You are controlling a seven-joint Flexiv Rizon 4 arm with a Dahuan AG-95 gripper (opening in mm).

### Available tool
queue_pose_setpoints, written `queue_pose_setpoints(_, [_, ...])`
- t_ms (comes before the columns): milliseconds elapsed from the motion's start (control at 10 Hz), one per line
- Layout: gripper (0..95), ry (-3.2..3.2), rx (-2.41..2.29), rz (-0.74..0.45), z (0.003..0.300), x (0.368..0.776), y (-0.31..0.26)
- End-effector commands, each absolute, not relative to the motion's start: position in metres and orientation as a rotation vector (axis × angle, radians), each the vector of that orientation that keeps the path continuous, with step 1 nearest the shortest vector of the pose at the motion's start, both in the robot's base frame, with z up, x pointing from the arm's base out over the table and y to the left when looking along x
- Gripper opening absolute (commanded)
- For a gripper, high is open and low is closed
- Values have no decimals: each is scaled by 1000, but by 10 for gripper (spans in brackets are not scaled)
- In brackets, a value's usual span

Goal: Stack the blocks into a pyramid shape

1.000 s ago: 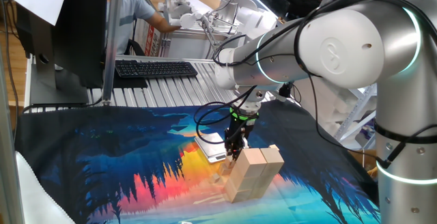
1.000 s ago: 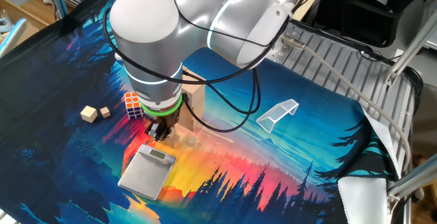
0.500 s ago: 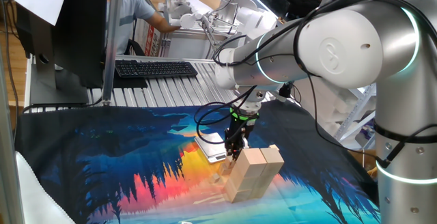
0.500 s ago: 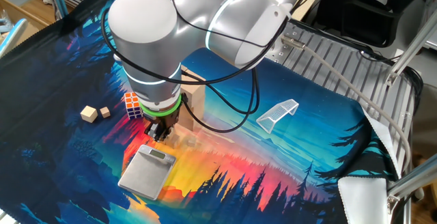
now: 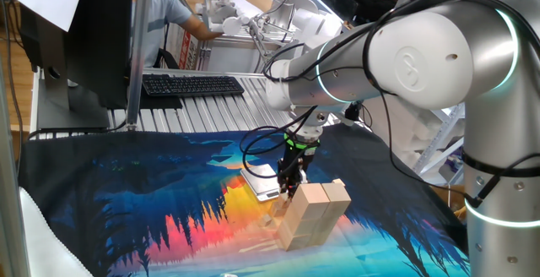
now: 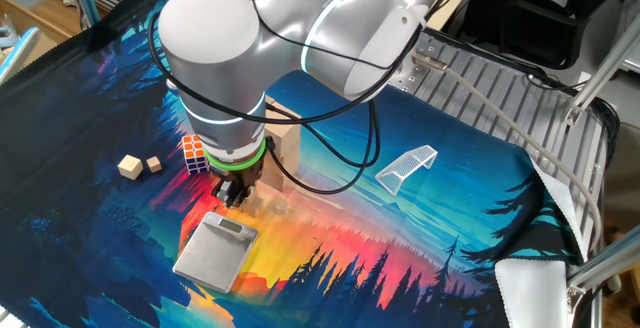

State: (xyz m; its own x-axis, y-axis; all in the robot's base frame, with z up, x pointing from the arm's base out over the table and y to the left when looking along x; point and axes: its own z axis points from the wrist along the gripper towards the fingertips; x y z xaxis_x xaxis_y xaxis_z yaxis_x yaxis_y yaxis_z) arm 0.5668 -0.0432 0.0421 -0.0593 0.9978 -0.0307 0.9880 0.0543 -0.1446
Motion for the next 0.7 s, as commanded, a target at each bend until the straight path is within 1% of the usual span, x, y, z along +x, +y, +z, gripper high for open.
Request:
queue_pose_setpoints(100, [380,-2227,-2098,194,42,567,-43])
queue_pose_setpoints(300, [380,-2224,-2094,184,44,568,-42])
queue_pose_setpoints(700, [380,-2222,-2089,180,63,575,-38])
